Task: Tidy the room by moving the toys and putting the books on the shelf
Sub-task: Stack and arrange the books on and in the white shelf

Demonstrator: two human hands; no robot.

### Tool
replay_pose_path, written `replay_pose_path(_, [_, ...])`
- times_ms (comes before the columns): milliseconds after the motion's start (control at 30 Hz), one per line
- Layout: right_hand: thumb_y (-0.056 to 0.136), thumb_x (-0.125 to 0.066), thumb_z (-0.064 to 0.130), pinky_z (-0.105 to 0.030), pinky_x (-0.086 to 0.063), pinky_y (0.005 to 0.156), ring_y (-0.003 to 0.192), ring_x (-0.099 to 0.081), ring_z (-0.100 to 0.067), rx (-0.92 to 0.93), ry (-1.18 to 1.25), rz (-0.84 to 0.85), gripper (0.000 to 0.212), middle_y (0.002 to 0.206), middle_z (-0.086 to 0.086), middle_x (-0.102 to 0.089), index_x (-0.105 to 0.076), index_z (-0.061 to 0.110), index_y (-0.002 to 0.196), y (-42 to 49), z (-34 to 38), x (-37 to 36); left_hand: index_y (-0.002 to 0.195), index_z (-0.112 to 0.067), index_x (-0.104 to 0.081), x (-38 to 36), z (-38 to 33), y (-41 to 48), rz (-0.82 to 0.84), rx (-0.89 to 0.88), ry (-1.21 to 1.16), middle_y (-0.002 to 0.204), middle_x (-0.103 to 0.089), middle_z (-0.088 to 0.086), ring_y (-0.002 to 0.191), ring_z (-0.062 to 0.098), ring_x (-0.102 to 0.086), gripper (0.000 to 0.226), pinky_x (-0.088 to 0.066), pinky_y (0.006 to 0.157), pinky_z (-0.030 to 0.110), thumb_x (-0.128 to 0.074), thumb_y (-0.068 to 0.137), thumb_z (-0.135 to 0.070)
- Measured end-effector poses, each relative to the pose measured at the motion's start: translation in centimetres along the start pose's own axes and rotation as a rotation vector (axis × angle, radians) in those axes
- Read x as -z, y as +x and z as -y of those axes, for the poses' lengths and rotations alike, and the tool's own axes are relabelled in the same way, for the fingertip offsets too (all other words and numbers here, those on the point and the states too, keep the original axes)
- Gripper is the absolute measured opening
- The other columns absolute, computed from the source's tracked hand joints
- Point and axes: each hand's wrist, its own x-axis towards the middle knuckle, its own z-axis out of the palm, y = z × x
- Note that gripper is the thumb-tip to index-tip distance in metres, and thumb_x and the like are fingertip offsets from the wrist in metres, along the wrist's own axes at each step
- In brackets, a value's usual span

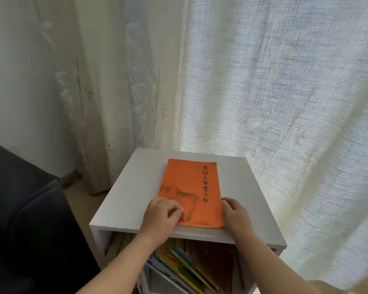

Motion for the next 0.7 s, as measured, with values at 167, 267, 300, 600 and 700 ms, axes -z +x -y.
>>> replay_pose_path(167, [0.098, -0.042, 0.028, -0.024, -0.043, 0.086, 0.098, -0.050, -0.009, 0.044, -0.060, 0.074, 0.037, 0.123, 0.000, -0.057, -0.046, 0.017, 0.133, -0.8, 0.2, -0.3, 0.124, -0.017, -0.054, 0.3, 0.1, 1.5, -0.090, 0.327, -0.269, 0.128, -0.045, 0.001, 0.123, 0.022, -0.045, 0.035, -0.039, 0.104, 0.034, -0.058, 0.089, -0.023])
replay_pose_path(267, [0.095, -0.049, 0.025, -0.024, -0.044, 0.089, 0.099, -0.052, -0.009, 0.064, -0.065, 0.079, 0.039, 0.125, 0.001, -0.057, -0.045, 0.018, 0.134, -1.3, 0.0, -0.3, 0.117, -0.009, -0.052, 1.4, -0.7, 2.9, -0.008, 0.520, -0.737, 0.111, -0.061, 0.008, 0.098, 0.023, -0.061, 0.028, -0.053, 0.076, 0.031, -0.057, 0.090, -0.017])
replay_pose_path(300, [0.095, -0.050, 0.024, -0.026, -0.045, 0.090, 0.101, -0.053, -0.010, 0.061, -0.066, 0.079, 0.040, 0.126, 0.001, -0.057, -0.044, 0.018, 0.134, -1.4, -0.1, -0.2, 0.108, -0.005, -0.057, 1.9, -1.1, 3.0, 0.009, 0.572, -0.856, 0.094, -0.066, 0.009, 0.081, 0.021, -0.065, 0.017, -0.054, 0.063, 0.027, -0.054, 0.092, -0.011])
replay_pose_path(600, [0.087, -0.052, 0.010, -0.020, -0.046, 0.072, 0.096, -0.055, -0.014, 0.022, -0.048, 0.082, 0.035, 0.115, -0.001, -0.060, -0.051, 0.016, 0.121, -2.8, -1.1, 1.1, 0.085, -0.006, -0.061, 3.6, -1.1, 0.3, 0.172, 0.688, -0.807, 0.074, -0.063, 0.011, 0.064, 0.021, -0.058, 0.006, -0.050, 0.048, 0.022, -0.058, 0.087, -0.011])
replay_pose_path(700, [0.089, -0.051, 0.017, -0.015, -0.044, 0.074, 0.099, -0.049, -0.013, 0.106, -0.194, 0.137, 0.042, 0.118, 0.000, -0.052, -0.041, 0.015, 0.130, -4.8, -1.3, 1.1, 0.104, -0.010, -0.057, 3.9, -0.6, -1.8, 0.304, 0.582, -0.776, 0.092, -0.065, 0.013, 0.082, 0.025, -0.062, 0.019, -0.053, 0.065, 0.032, -0.054, 0.087, -0.002])
